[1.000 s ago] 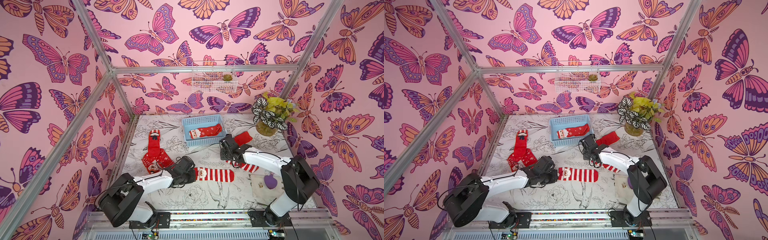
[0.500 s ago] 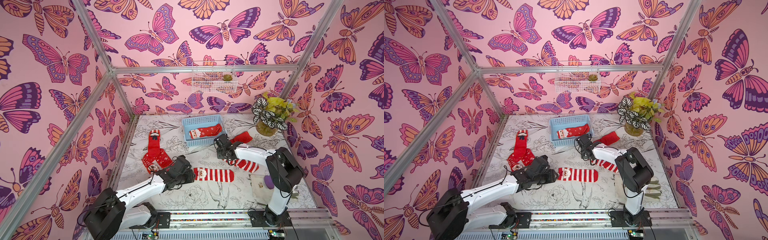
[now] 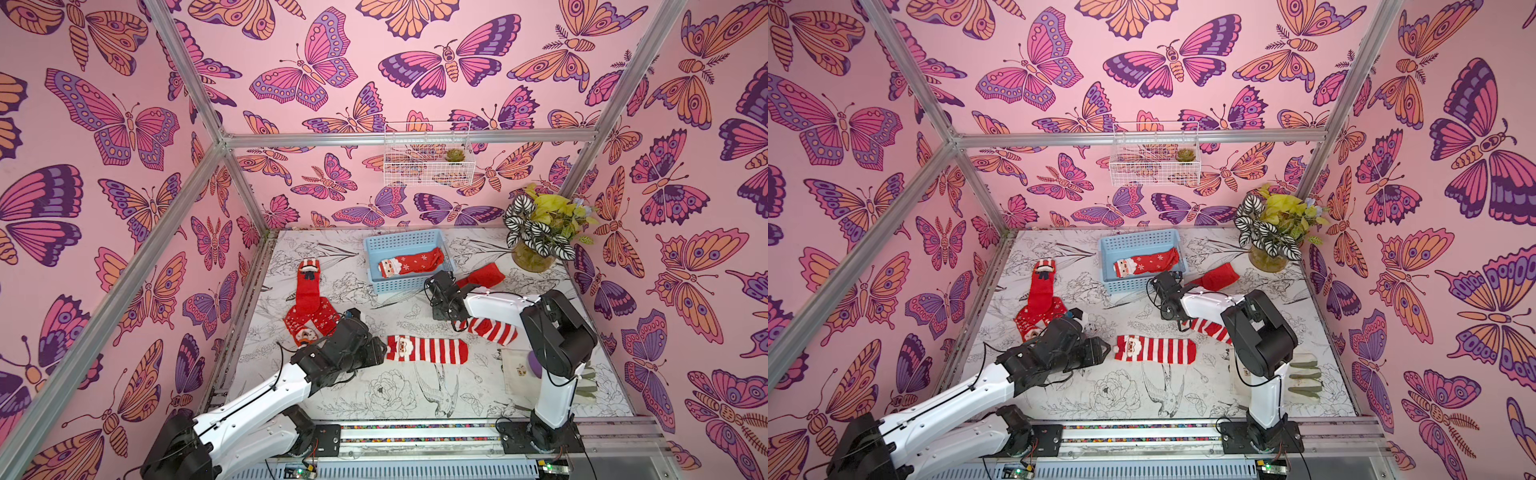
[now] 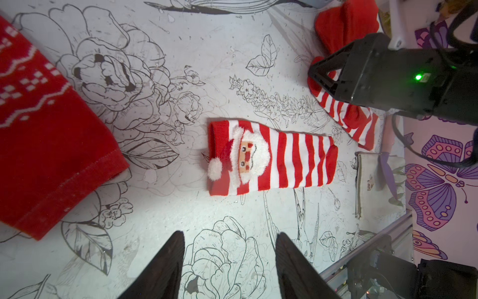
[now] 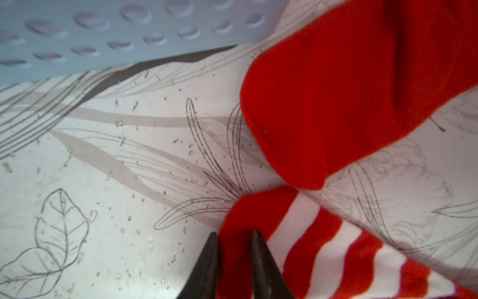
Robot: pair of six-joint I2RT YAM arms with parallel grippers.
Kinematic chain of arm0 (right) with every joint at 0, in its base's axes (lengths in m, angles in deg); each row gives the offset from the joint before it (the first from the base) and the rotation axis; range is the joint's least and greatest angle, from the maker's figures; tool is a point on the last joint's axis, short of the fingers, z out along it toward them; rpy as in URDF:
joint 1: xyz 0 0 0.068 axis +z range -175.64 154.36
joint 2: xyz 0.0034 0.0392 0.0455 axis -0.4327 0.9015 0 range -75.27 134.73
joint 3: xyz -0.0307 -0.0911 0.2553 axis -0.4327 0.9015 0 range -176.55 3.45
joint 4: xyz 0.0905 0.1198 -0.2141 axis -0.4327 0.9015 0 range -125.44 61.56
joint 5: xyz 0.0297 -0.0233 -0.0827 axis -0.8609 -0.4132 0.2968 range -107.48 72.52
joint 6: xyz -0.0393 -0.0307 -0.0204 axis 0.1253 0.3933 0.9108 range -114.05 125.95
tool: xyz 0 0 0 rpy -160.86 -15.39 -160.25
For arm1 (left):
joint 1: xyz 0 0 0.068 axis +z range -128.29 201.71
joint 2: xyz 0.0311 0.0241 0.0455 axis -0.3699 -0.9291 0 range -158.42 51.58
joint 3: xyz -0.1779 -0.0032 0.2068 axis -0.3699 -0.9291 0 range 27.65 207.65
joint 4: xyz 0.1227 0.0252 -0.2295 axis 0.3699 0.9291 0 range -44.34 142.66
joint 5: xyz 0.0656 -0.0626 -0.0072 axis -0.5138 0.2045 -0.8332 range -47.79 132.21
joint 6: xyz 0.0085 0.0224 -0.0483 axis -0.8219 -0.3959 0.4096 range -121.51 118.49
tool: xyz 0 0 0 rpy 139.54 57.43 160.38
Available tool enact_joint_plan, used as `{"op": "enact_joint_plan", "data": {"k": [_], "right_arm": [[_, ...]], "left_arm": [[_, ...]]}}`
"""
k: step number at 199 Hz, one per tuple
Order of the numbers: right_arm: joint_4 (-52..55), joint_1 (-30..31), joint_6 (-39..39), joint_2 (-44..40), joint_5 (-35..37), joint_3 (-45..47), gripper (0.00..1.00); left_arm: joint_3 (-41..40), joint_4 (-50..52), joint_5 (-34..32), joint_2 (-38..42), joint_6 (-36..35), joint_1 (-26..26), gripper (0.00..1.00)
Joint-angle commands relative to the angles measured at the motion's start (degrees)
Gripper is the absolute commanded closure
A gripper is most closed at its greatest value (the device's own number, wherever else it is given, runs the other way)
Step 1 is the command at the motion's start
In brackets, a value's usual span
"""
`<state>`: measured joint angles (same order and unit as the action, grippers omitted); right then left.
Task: Place the socks together as a pair
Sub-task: Pick up the sock from the center of the board.
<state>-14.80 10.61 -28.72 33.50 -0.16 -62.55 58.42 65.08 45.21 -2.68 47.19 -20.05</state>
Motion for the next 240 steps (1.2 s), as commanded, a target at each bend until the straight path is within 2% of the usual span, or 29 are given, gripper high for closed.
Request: {"op": "enact_joint_plan", "data": {"k": [1,14,33,62,92,121,145,167,183,219,240], "right_arm": [[1.11,1.03,-1.63,1.47,-0.59,0.09,0.80],[1.08,1.10,-1.71,1.77,-0.82,-0.23,0.84],[2.13,1.12,-1.67,1.74,-1.28,-0.98,1.00],[3.01,1.26,-1.13,-4.50,-1.32,0.49,1.00],[6.24,1.78,0.80,-18.00,-2.03,2.84,1.00],[7.01,2.29,1.66,-32.75,-7.71,5.82,1.00],[7.66,5.52,1.28,-39.54,-7.34,5.81,1.00],[8.35,10.27,0.71,-40.17,-5.73,2.94,1.00],[4.73,13.46,-0.65,-38.91,-5.65,0.91,1.00],[-3.23,21.28,-1.75,-29.47,-6.04,-7.97,1.00],[-5.75,23.15,-2.78,-26.45,-6.96,-10.89,1.00]], "left_arm": [[-1.18,3.57,-1.73,2.34,0.42,-0.25,0.42],[-0.56,4.89,-1.43,3.70,0.42,-0.25,0.43],[-0.10,6.50,-2.18,5.64,0.59,-0.26,0.44],[0.26,7.38,-3.45,8.06,1.25,-0.26,0.46],[-0.16,7.39,-9.40,10.14,3.14,-0.24,0.48],[-0.25,6.22,-12.47,11.26,5.95,-0.20,0.48],[-1.10,5.98,-14.82,11.72,8.37,-0.17,0.49],[-1.96,5.89,-15.47,12.79,9.79,-0.17,0.49],[-2.49,5.70,-16.17,13.86,11.19,-0.14,0.49],[-0.99,5.55,-17.33,15.39,11.29,-0.17,0.49],[-0.36,5.62,-18.09,15.70,10.18,-0.17,0.49]]}}
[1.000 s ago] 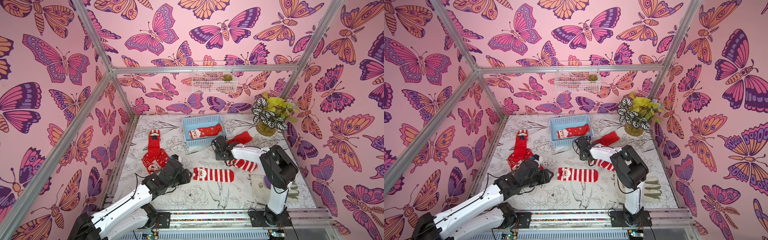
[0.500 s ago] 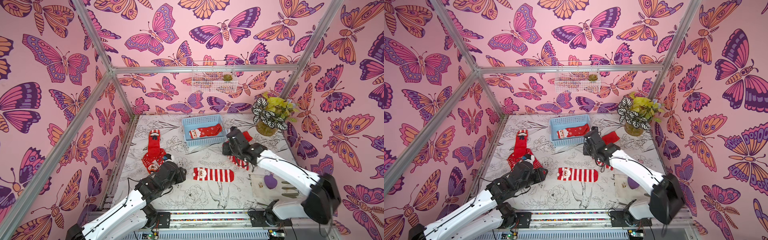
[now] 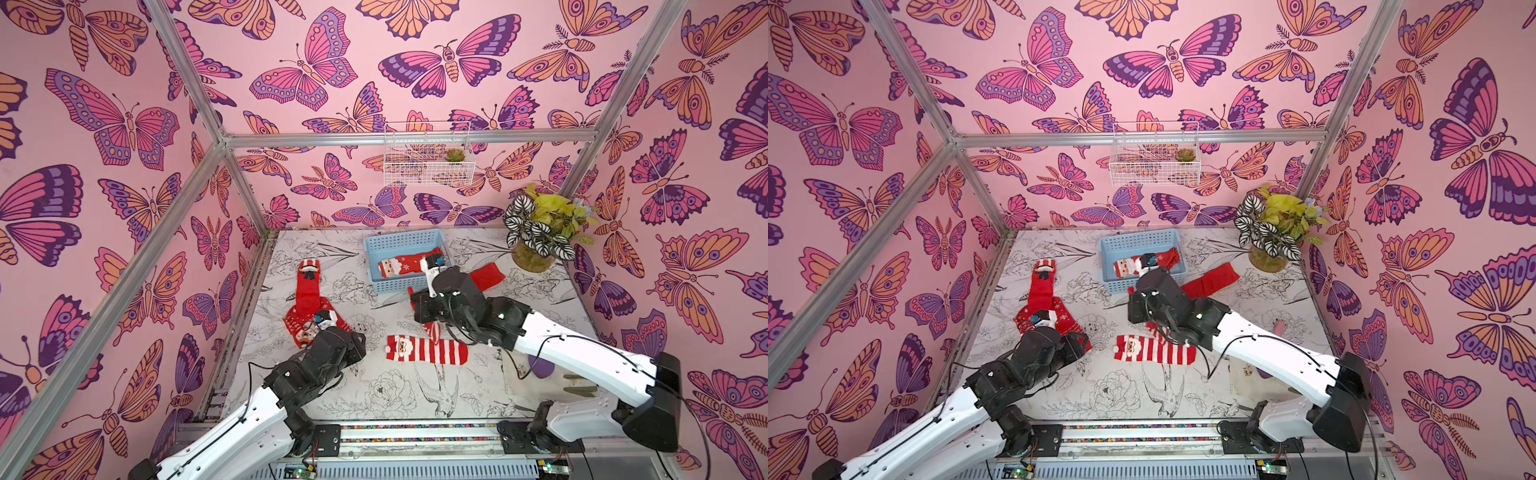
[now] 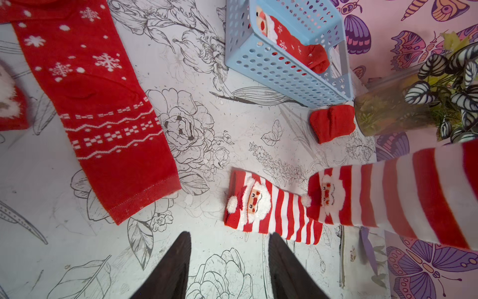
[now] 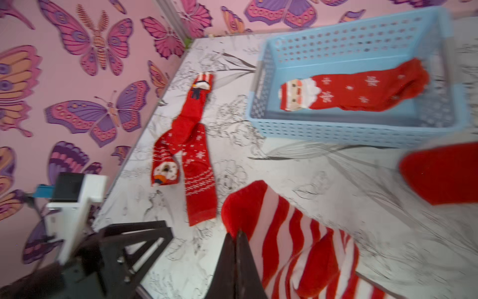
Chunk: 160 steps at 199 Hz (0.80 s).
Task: Place the socks together as a pair
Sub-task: Flatten out the sock.
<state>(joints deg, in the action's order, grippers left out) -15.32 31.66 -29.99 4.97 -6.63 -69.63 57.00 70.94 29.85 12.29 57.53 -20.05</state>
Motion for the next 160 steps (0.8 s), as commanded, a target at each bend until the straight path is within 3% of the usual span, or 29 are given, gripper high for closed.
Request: {"op": "enact_joint_plan", "data": {"k": [1,33,80,89,113,124,160], "right_arm": [[-5.29,2.15,-1.55,2.09,-0.49,-3.82,1.00],[-4.75,1.56,-2.82,-2.40,7.23,2.10,1.00],[-0.96,-6.27,-7.52,-17.45,9.22,26.96,0.97],[0.61,-8.61,-7.99,-20.53,9.13,31.76,0.91],[7.37,-17.13,-7.93,-29.51,9.42,40.22,0.57],[8.84,-21.82,-5.62,-33.11,8.01,42.48,0.47],[10.24,-34.23,0.98,-29.53,-0.79,42.18,0.47]], "left_arm": [[1.06,-0.23,-2.83,0.72,-0.21,-0.17,0.49],[1.26,-0.18,-3.70,0.44,-1.31,-0.16,0.49],[-0.07,-0.23,-2.56,-0.97,-1.20,-0.17,0.49],[-0.03,-0.22,-1.75,-1.64,-1.58,-0.16,0.49],[0.27,-0.53,1.40,-3.97,-3.15,-0.17,0.46],[0.59,-1.46,4.39,-5.78,-5.99,-0.17,0.46],[5.45,-1.28,17.40,-16.52,-12.64,-0.46,0.49]]}}
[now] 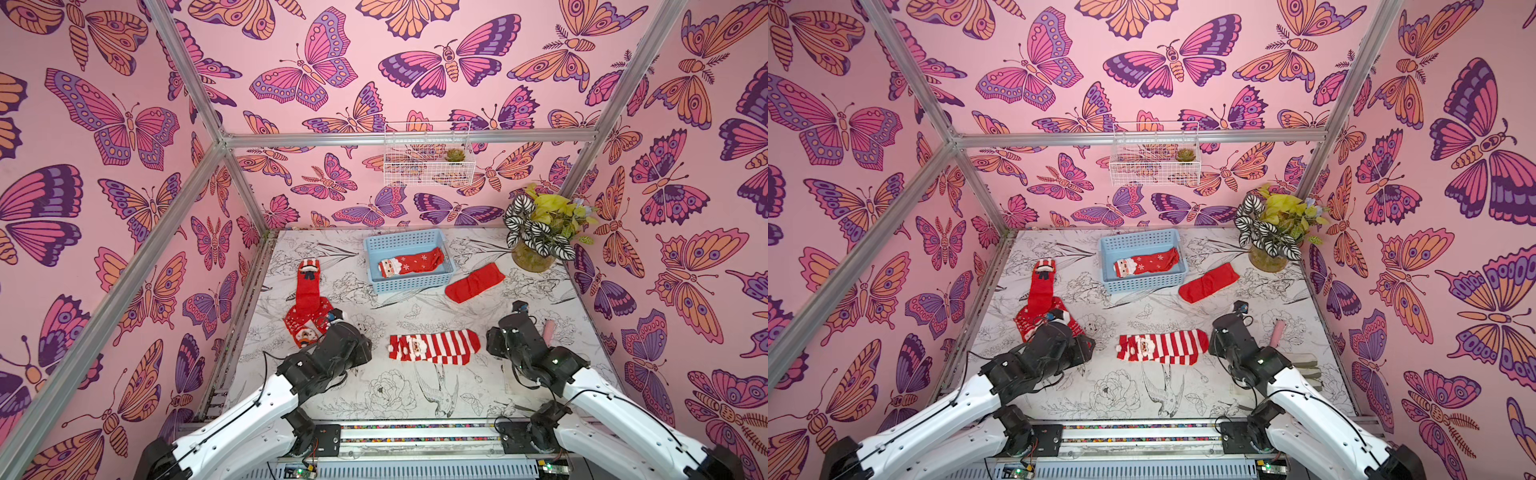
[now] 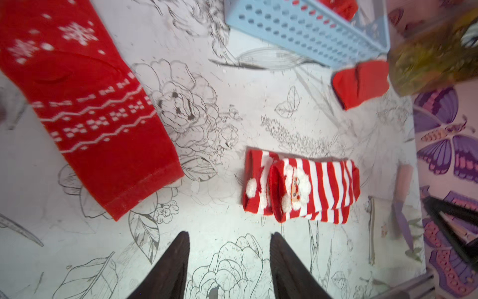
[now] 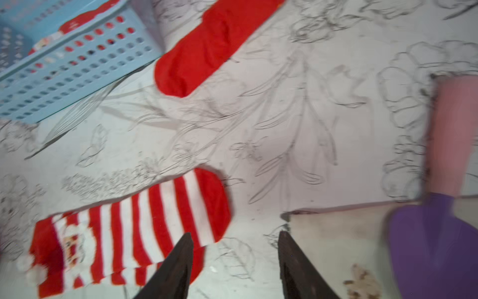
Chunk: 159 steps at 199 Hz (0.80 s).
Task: Place the socks together as a pair
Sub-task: Flatten out the sock, then pick up the sock.
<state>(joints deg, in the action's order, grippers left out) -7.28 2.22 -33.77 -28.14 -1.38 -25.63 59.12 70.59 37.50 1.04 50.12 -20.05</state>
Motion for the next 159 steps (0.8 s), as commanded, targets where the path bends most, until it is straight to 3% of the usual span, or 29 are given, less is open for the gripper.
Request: {"op": "enact_joint_plan", "data": {"k": [1,54,84,159], "right_arm": [[2.18,-4.90,4.80,3.89,-6.14,-1.97,0.47],[-8.98,-5.43,2.57,16.51,-13.68,-4.01,0.55],[-10.52,-5.47,3.89,23.23,-16.15,-6.89,0.59],[-12.86,-5.43,4.53,29.86,-16.40,-5.69,0.64]], "left_arm": [[3.47,-0.93,9.91,-5.57,-5.23,-0.53,0.49],[10.00,-3.70,4.70,-18.61,-3.00,-8.89,0.55],[11.21,-6.47,2.88,-24.25,-1.33,-10.51,0.65],[14.33,-8.67,2.50,-32.35,-0.31,-11.69,0.61]]}}
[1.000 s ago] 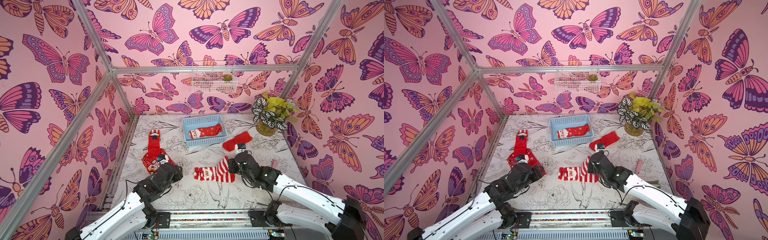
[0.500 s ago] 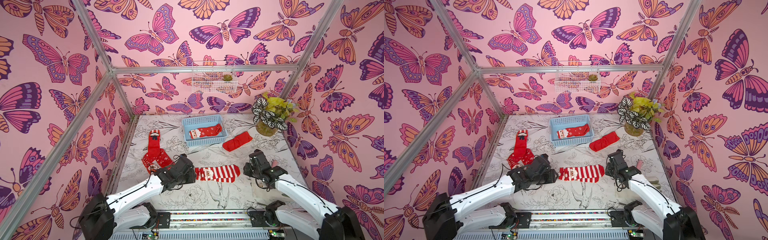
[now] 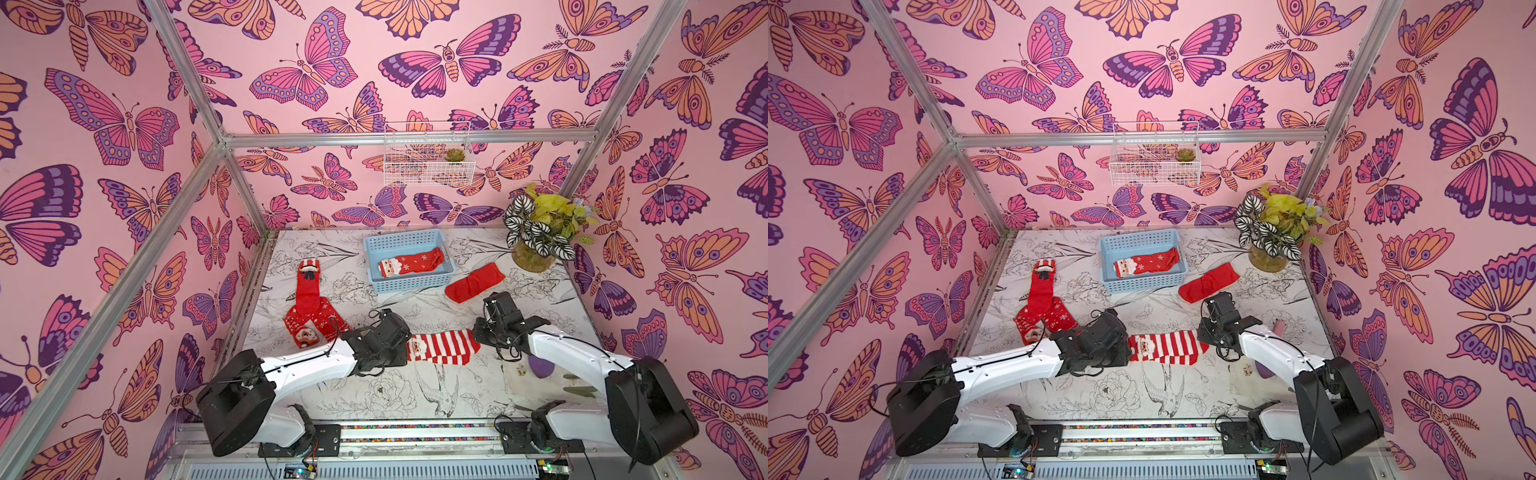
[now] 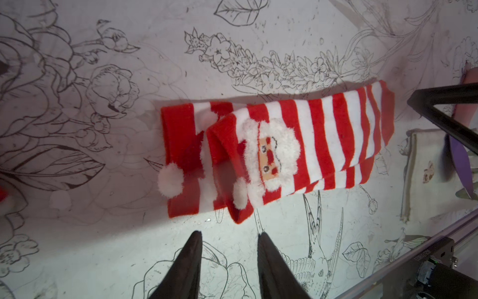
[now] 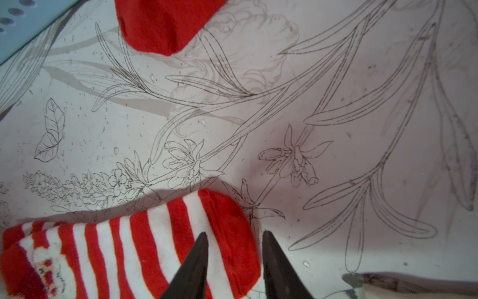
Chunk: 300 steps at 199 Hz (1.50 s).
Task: Place the socks together as a pair
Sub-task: Pick up the sock, then place the sock in the sock.
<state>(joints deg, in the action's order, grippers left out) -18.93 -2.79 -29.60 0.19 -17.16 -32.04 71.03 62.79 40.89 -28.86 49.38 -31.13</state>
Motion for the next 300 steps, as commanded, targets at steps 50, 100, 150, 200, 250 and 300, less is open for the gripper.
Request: {"op": "enact_joint_plan", "data": {"k": [50,100,150,200,250,300], "right_arm": [[-4.60,-0.43,-0.64,2.62,-2.41,3.02,0.65],[-5.26,-0.44,-0.84,4.10,-1.90,3.50,0.71],[-4.61,-0.40,0.89,2.05,-2.69,3.66,0.90],[-0.73,0.24,1.03,-4.28,-3.96,2.50,1.00],[2.26,7.35,-3.99,-18.07,-1.37,4.49,1.00],[-2.89,13.33,-8.31,-18.64,3.05,8.44,1.00]], "left_arm": [[4.21,-0.80,-3.25,-5.06,-1.94,-0.62,0.61],[7.36,-0.78,-3.07,-10.86,-2.93,-0.42,0.63],[8.39,-0.85,-4.79,-12.58,-5.30,0.01,0.75],[8.35,-0.42,-4.21,-7.25,-9.82,1.27,1.00],[6.85,4.20,-2.48,1.94,-16.50,5.02,1.00],[4.21,4.48,2.19,1.84,-17.26,8.98,1.00]]}}
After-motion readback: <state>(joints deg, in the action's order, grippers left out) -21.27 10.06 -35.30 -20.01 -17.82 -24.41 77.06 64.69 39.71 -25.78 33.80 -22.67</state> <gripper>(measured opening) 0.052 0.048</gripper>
